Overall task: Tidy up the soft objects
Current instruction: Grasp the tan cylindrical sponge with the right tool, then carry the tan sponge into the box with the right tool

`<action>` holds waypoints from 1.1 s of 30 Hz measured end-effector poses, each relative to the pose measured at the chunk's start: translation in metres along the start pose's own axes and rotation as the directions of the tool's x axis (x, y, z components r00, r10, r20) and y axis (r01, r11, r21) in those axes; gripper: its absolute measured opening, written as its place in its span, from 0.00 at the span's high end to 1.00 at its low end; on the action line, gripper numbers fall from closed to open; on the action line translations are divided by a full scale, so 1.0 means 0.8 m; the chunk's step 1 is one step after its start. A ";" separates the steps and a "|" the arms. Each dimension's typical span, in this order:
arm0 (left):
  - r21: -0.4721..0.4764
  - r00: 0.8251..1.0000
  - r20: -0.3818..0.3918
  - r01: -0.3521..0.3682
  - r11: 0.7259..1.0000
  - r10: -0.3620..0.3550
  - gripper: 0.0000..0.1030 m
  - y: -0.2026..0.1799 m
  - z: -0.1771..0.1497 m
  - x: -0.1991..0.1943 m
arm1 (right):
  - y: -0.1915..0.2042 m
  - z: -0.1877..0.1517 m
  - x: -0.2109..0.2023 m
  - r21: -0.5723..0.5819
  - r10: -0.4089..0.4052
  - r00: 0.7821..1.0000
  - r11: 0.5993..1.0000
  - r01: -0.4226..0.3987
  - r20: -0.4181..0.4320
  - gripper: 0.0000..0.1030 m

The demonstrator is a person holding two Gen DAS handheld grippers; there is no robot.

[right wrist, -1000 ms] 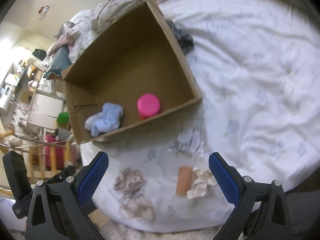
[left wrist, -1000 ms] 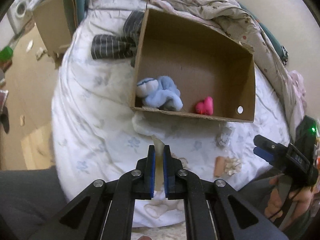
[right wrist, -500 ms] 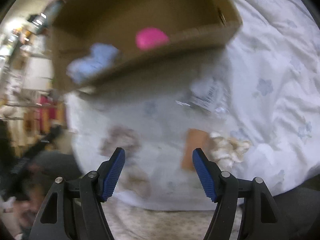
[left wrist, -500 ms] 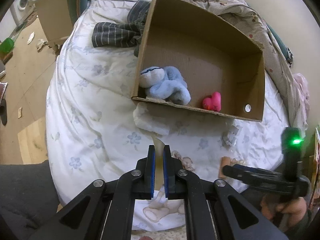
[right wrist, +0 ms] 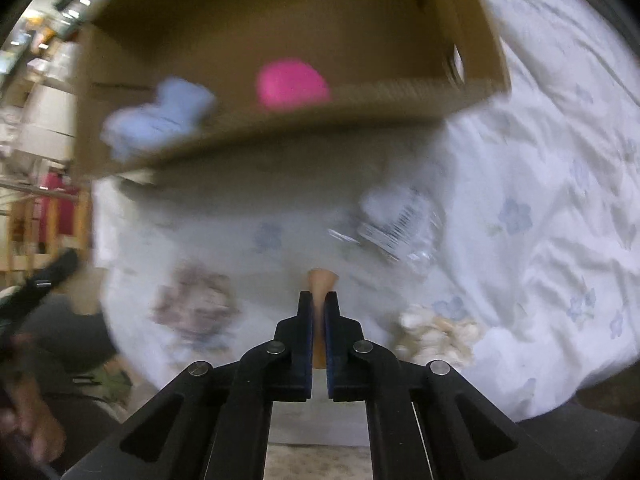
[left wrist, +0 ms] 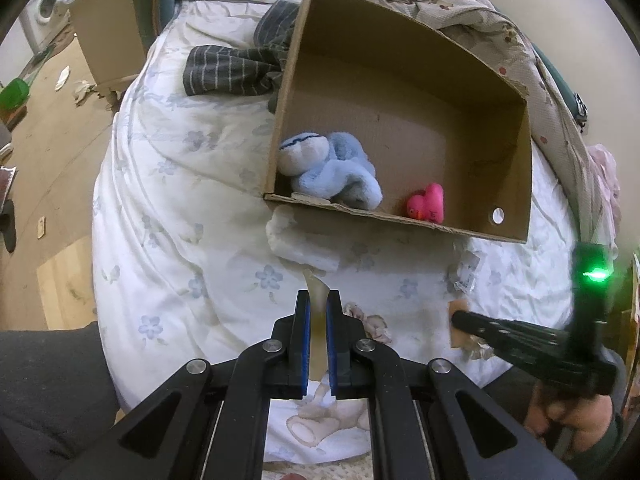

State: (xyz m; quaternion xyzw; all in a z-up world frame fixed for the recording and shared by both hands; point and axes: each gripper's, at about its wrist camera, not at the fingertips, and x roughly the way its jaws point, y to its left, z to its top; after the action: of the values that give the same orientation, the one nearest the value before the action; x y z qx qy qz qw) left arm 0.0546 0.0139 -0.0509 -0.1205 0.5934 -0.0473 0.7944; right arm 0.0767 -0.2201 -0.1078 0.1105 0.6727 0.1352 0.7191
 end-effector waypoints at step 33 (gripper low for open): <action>0.106 0.969 0.243 0.009 0.994 -0.035 0.94 -0.072 0.107 -0.095 | 0.010 0.054 -0.173 -0.123 0.207 0.900 0.977 -0.173 0.383 0.94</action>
State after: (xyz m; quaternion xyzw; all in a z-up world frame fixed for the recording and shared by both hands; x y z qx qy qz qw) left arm 0.1179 -0.0135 0.0569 -0.0903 0.4864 -0.0717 0.8661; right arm 0.1112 -0.2589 0.0274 0.1694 0.4939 0.2086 0.8269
